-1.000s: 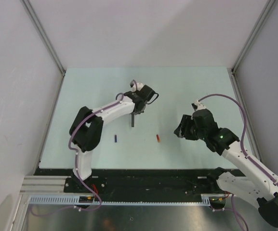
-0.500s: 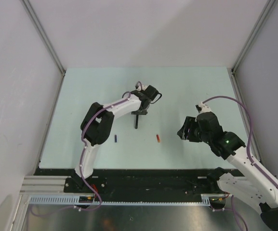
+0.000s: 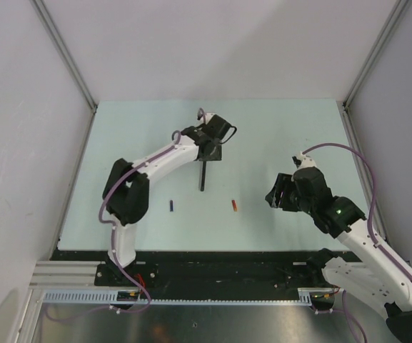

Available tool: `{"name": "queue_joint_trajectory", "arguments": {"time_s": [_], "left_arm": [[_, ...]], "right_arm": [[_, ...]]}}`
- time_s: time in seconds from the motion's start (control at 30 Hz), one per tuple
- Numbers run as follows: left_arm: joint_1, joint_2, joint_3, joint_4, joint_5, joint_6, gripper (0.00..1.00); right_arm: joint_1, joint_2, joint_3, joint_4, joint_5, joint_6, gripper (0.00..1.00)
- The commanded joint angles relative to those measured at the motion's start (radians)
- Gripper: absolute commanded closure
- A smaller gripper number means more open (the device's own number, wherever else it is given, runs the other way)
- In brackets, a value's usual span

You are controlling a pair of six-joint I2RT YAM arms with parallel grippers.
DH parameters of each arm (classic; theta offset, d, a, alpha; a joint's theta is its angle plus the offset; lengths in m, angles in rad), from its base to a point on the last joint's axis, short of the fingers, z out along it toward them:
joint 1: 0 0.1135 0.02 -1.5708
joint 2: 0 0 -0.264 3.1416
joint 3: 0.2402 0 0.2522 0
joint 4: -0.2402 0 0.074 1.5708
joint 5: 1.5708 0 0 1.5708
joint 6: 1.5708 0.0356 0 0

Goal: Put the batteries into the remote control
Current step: Place the remote control at the center of the board.

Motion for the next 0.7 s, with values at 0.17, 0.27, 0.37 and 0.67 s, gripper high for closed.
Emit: {"name": "queue_joint_trajectory", "arguments": {"time_s": [0.17, 0.27, 0.37, 0.67], "left_arm": [[-0.004, -0.203, -0.215, 0.074, -0.045, -0.029, 0.58], [0.02, -0.218, -0.283, 0.088, -0.078, -0.065, 0.83], [0.051, -0.192, -0.306, 0.103, -0.078, -0.069, 0.91], [0.016, -0.082, -0.242, 0.132, 0.005, -0.05, 0.91]], "right_arm": [[-0.005, -0.026, 0.022, 0.008, -0.007, 0.007, 0.43], [-0.005, -0.029, 0.022, 0.005, -0.021, 0.012, 0.44], [-0.003, -0.036, 0.023, 0.002, -0.026, 0.015, 0.44], [-0.003, -0.047, 0.022, -0.021, -0.027, 0.029, 0.44]]}}
